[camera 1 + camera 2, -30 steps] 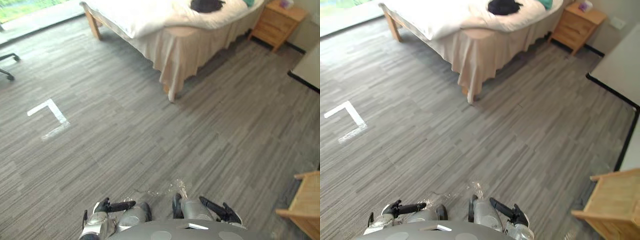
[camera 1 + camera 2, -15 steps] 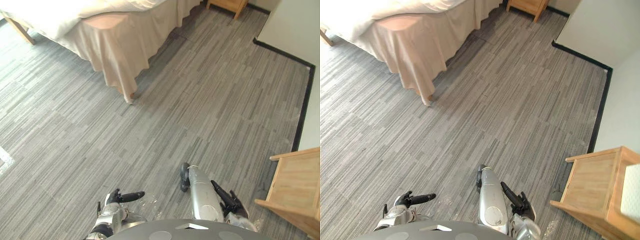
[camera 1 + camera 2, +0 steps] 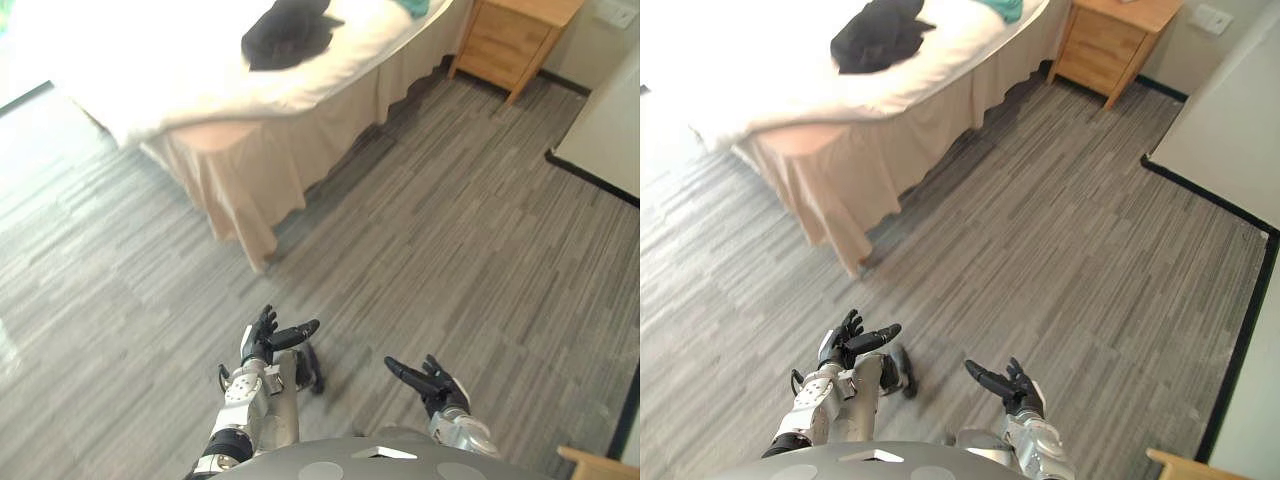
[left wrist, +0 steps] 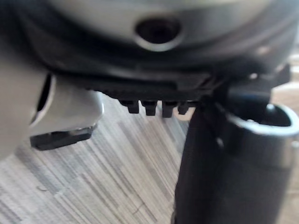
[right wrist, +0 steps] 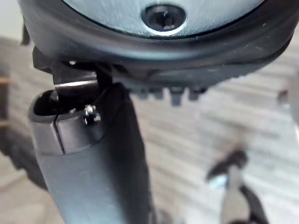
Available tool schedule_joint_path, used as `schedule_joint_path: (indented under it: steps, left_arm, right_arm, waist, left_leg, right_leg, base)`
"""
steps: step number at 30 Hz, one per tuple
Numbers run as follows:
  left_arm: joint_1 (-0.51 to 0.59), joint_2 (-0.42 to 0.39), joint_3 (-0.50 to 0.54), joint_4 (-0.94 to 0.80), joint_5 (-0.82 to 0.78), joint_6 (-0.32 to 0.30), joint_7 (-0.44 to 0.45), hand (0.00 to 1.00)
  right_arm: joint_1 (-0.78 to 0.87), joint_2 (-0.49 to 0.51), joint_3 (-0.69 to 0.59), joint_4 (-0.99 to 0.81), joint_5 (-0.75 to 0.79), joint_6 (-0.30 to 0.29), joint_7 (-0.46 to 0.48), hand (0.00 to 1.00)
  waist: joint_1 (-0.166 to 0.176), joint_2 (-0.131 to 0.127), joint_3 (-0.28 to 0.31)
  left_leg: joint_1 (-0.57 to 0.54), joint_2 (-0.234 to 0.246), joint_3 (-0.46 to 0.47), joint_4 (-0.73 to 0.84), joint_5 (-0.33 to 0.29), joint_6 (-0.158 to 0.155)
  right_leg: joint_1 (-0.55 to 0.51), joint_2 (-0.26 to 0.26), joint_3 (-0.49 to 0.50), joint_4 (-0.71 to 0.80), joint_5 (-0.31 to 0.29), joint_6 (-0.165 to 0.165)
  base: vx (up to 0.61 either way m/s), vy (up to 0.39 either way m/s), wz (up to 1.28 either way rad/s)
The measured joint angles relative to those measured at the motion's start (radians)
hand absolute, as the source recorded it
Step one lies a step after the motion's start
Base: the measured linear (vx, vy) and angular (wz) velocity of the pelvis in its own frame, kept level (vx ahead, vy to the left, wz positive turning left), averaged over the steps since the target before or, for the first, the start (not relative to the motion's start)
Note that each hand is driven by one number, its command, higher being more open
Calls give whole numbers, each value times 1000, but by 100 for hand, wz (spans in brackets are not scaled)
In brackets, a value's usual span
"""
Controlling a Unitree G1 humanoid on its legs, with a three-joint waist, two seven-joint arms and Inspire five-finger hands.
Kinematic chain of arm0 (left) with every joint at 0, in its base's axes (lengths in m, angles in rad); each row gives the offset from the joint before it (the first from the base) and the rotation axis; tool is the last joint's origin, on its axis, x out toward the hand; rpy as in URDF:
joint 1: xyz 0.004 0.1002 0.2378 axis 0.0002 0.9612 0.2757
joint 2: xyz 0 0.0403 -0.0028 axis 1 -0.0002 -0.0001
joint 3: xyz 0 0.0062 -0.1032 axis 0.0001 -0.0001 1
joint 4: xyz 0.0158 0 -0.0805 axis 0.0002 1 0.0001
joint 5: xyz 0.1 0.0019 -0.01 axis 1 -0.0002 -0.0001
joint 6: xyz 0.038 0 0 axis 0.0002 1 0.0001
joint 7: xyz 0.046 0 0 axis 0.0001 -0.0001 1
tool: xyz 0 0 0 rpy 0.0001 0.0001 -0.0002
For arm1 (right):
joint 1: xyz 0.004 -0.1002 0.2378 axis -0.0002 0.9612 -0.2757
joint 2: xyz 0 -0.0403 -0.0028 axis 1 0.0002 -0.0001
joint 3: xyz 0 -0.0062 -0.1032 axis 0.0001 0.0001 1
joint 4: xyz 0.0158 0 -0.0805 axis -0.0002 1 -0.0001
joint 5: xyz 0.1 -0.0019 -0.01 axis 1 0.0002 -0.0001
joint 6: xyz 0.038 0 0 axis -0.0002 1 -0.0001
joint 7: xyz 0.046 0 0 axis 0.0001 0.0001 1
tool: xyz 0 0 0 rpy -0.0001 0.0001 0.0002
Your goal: Tidy up the quilt and then pick up the clothes from the bed and put them into the laundry hamper
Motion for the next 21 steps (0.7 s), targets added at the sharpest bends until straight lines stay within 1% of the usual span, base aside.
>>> schedule_joint_path:
  steps: [1,2,3,4,5,6,7,8,9,10,11,12,13,14,15,16,17,18,19,20,21]
  left_arm:
    - [0,2,0,9,-2,-5,3,100]
    - [-7,29,-1,24,-1,-5,11,100]
    - [-8,41,-1,19,-1,-5,19,100]
    - [-9,58,-6,15,1,6,29,100]
    - [-10,63,-6,17,5,33,43,100]
    - [-10,64,-5,18,5,36,46,100]
    - [-9,65,-5,34,5,47,55,100]
    - [3,65,-8,53,-1,54,63,100]
    - [8,65,-10,63,-4,56,63,100]
    - [15,66,-17,70,-9,58,62,100]
    - [19,66,-19,72,-23,58,49,100]
    - [22,66,-18,75,-36,59,37,100]
    - [25,65,-16,79,-41,59,30,100]
    - [30,64,3,94,-42,59,20,100]
    - [32,64,13,95,-42,59,19,100]
    - [39,64,39,96,-48,53,18,100]
    - [45,65,61,97,-64,47,17,100]
    - [59,67,69,100,-76,42,17,100]
    - [74,77,93,100,-88,30,16,100]
    - [79,78,105,106,-92,29,14,100]
    - [89,63,133,116,-101,30,10,100]
  right_arm:
    - [3,13,4,5,0,1,-5,100]
    - [-2,55,-2,24,0,12,-30,100]
    - [-2,69,-8,24,-1,18,-33,100]
    - [-1,85,-12,25,-8,27,-37,100]
    - [0,91,-23,20,-27,40,-34,100]
    - [0,91,-25,20,-36,38,-34,100]
    - [0,90,-40,7,-49,27,-32,100]
    - [2,80,-56,-11,-71,14,-23,100]
    - [7,76,-63,-16,-84,8,-19,100]
    - [24,74,-75,-32,-90,-9,-16,100]
    - [39,77,-95,-37,-109,-27,-13,100]
    - [40,81,-119,-36,-113,-29,-6,100]
    - [40,84,-130,-33,-117,-30,-3,100]
    - [39,83,-142,-26,-117,-38,8,100]
    - [38,82,-143,-22,-117,-44,14,100]
    - [35,77,-139,-14,-122,-53,28,100]
    - [35,63,-119,-7,-123,-54,36,100]
    - [34,61,-108,-2,-124,-53,41,100]
    - [35,59,-80,15,-128,-53,49,100]
    - [32,53,-68,28,-134,-52,49,100]
    - [15,26,-41,57,-146,-43,55,100]
  waist:
    - [9,-19,-14]
    - [12,-88,-47]
    - [17,-112,-51]
    - [20,-131,-50]
    - [19,-150,-47]
    - [18,-151,-47]
    - [11,-148,-44]
    - [-4,-126,-39]
    - [-8,-114,-40]
    - [-10,-101,-45]
    - [-17,-93,-49]
    - [-19,-93,-49]
    - [-23,-93,-49]
    - [-31,-85,-56]
    - [-30,-81,-58]
    - [-27,-74,-62]
    - [-27,-66,-68]
    - [-24,-65,-71]
    - [-19,-86,-85]
    - [-16,-88,-93]
    - [1,-71,-116]
  left_leg:
    - [2,0,-21,5,106,94]
    - [10,-8,9,57,102,133]
    - [17,-11,19,73,71,136]
    - [34,-12,20,96,30,140]
    - [90,-21,15,133,-38,119]
    - [103,-23,15,140,-53,116]
    - [176,-36,5,144,-96,105]
    - [254,-38,-19,131,-128,94]
    - [285,-38,-36,117,-137,87]
    - [336,-42,-78,75,-142,78]
    - [369,-52,-141,37,-139,66]
    - [391,-63,-187,13,-135,59]
    - [401,-70,-217,1,-136,53]
    - [402,-79,-309,-1,-146,35]
    - [405,-79,-341,-1,-151,26]
    - [416,-78,-399,-2,-159,6]
    - [430,-73,-450,-3,-170,-20]
    - [439,-69,-469,-4,-178,-36]
    - [457,-75,-492,-17,-187,-69]
    - [468,-71,-502,-24,-195,-83]
    - [476,-40,-505,-41,-191,-114]
  right_leg:
    - [23,-2,33,23,-19,-19]
    - [-19,-50,48,145,-22,-5]
    - [-50,-70,54,225,-2,4]
    - [-109,-89,63,365,59,22]
    - [-237,-123,86,679,175,103]
    - [-259,-128,89,739,177,106]
    - [-342,-152,85,920,169,101]
    - [-396,-156,55,974,154,88]
    - [-422,-157,34,963,146,77]
    - [-469,-167,-10,878,121,70]
    - [-500,-184,-41,724,112,63]
    - [-509,-199,-40,592,115,66]
    - [-510,-208,-30,500,118,65]
    - [-506,-217,20,304,141,75]
    - [-504,-217,51,243,161,68]
    - [-494,-215,109,154,208,62]
    - [-469,-207,148,81,271,64]
    - [-454,-200,159,49,316,66]
    - [-428,-203,166,5,468,58]
    - [-415,-214,144,16,431,81]
    - [-385,-197,109,-7,390,84]
  base:
    - [761,193,-76]
    - [773,196,-69]
    - [775,193,-49]
    - [751,203,-21]
    - [592,161,-13]
    - [797,199,1]
    - [590,126,28]
    - [693,145,45]
    - [431,74,81]
    - [482,22,121]
    - [472,-15,157]
    - [466,-54,149]
    - [458,-149,178]
    - [457,-180,160]
    - [538,-262,183]
    - [445,-304,145]
    - [434,-339,135]
    - [400,-411,123]
    - [290,-377,86]
    - [330,-485,82]
    - [274,-453,67]
